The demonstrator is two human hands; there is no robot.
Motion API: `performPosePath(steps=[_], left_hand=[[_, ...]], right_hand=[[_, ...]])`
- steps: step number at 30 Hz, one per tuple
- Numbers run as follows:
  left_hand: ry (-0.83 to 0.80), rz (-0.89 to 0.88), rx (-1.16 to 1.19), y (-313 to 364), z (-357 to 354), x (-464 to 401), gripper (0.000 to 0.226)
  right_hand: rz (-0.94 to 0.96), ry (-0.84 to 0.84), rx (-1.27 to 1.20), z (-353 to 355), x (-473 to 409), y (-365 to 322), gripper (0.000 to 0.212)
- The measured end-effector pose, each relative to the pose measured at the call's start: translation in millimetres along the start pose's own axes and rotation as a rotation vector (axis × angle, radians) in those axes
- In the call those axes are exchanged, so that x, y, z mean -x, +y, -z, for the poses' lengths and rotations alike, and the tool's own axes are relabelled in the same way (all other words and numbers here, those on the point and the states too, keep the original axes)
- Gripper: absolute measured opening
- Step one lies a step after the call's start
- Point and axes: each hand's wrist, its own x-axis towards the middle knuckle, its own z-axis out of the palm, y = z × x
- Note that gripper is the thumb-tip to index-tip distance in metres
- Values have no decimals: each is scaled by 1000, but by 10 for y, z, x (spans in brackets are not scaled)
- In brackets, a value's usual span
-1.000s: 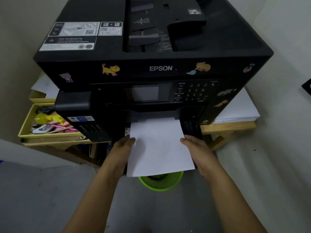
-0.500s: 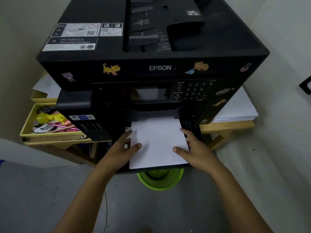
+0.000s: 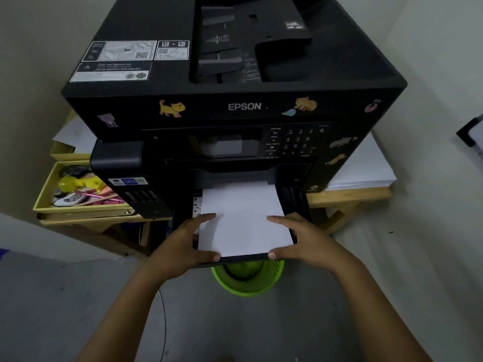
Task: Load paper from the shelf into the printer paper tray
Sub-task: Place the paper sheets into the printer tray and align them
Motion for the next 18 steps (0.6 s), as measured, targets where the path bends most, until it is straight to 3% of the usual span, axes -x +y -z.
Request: performPosePath(steps=[18], left_hand=[[231, 9, 104, -6, -131, -226, 87]], right_hand=[[10, 112, 25, -63, -247, 38, 85]])
